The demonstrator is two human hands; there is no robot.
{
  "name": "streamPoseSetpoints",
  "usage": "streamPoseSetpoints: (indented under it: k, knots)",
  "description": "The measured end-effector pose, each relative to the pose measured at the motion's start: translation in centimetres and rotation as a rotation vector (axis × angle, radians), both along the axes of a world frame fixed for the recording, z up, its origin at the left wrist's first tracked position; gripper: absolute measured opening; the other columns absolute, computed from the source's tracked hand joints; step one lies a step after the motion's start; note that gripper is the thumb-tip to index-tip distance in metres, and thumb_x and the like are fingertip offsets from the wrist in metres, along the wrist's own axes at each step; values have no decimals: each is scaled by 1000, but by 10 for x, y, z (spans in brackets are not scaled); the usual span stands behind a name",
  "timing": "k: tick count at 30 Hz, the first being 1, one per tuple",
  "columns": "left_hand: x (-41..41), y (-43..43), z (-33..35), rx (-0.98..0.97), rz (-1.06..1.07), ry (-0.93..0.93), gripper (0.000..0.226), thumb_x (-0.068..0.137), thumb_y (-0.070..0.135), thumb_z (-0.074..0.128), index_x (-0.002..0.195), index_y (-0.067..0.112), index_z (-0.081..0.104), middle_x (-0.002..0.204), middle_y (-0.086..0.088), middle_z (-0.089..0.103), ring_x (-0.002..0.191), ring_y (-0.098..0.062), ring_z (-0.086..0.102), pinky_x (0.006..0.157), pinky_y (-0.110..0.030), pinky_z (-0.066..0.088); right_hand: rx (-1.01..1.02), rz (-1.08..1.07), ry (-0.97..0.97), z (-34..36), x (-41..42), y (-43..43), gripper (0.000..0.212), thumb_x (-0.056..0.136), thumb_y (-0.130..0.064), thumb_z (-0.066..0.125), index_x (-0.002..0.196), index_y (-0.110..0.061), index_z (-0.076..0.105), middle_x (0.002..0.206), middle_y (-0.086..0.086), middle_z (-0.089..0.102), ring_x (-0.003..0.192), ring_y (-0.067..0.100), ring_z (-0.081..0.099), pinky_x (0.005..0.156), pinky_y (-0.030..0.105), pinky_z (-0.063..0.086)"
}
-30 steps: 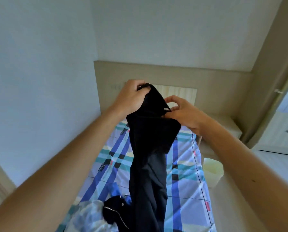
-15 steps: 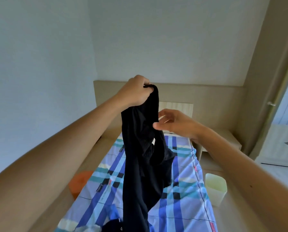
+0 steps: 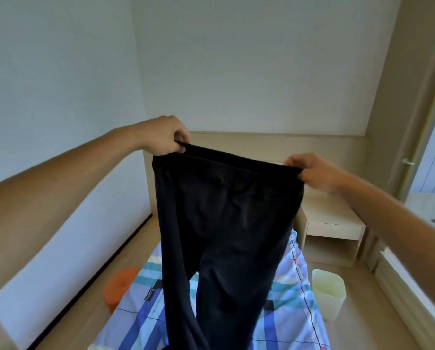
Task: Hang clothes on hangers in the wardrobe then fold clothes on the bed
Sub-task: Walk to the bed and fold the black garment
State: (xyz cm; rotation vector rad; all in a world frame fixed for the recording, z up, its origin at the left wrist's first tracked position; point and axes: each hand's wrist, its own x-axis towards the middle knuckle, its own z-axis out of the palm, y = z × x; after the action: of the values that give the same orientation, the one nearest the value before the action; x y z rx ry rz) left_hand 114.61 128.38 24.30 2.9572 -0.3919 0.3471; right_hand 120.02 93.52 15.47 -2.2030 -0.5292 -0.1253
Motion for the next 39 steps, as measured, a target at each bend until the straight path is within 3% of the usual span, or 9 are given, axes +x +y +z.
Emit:
streamPoseSetpoints:
  k: [4,8,12,14,19,25,31,34,39]
  knots:
    - [-2,7,-6,-267,-49,149,17,97,6,60,95,15,74,91,2,71,84,-11,63,79,-21,48,96,193,213,46,-16,-19,31,89,13,45,91,-11,62,85,6,60,78,14,57,72,28,50]
    - [-1,10,-19,-665,-132,379,24,100,1,50,114,-1,69,99,-10,63,92,-23,59,97,-39,53,309,231,306,56,-36,-23,32,94,4,38,97,-9,68,85,6,65,76,16,61,70,28,51]
    - [-7,-4,-30,-1005,-194,475,31,100,3,40,106,8,70,91,-3,69,80,-14,64,73,-24,52,418,262,344,49,-49,-31,32,94,-34,49,98,-15,74,101,8,72,94,26,67,85,36,50]
    - [-12,-13,-32,-1095,-198,488,32,99,12,40,92,14,71,82,1,70,70,-11,68,64,-21,54,323,371,333,48,-50,-40,55,78,-55,69,111,-10,66,111,11,68,102,28,67,87,36,52]
    - [-19,-12,-28,-969,-477,553,46,67,50,81,97,17,72,86,4,68,78,-9,67,66,-19,54,25,314,161,47,-54,-54,52,71,-10,81,119,-10,59,113,10,66,106,29,66,85,33,55]
    - [-21,-22,-40,-450,-392,272,36,84,5,77,116,18,67,103,8,73,96,-7,69,80,-20,56,132,182,-25,37,-56,-57,23,86,11,62,107,1,65,98,14,68,94,26,67,93,46,51]
    - [-18,-30,-53,-936,-494,49,17,94,4,64,109,8,71,104,-4,74,100,-17,71,84,-22,55,604,345,52,31,-67,-52,16,82,8,53,96,2,57,90,13,60,85,23,63,77,29,53]
    - [-23,-48,-49,-1175,-627,210,26,96,-6,51,98,9,71,96,-6,72,91,-17,71,76,-24,56,743,390,80,36,-68,-35,23,75,12,47,75,-9,56,74,7,59,72,21,62,68,27,53]
    - [-31,-84,-35,-1417,-820,600,29,85,-3,38,80,11,63,87,-11,60,81,-22,61,75,-30,52,862,550,117,53,-74,6,39,73,14,22,77,-9,53,71,6,57,62,17,57,61,26,52]
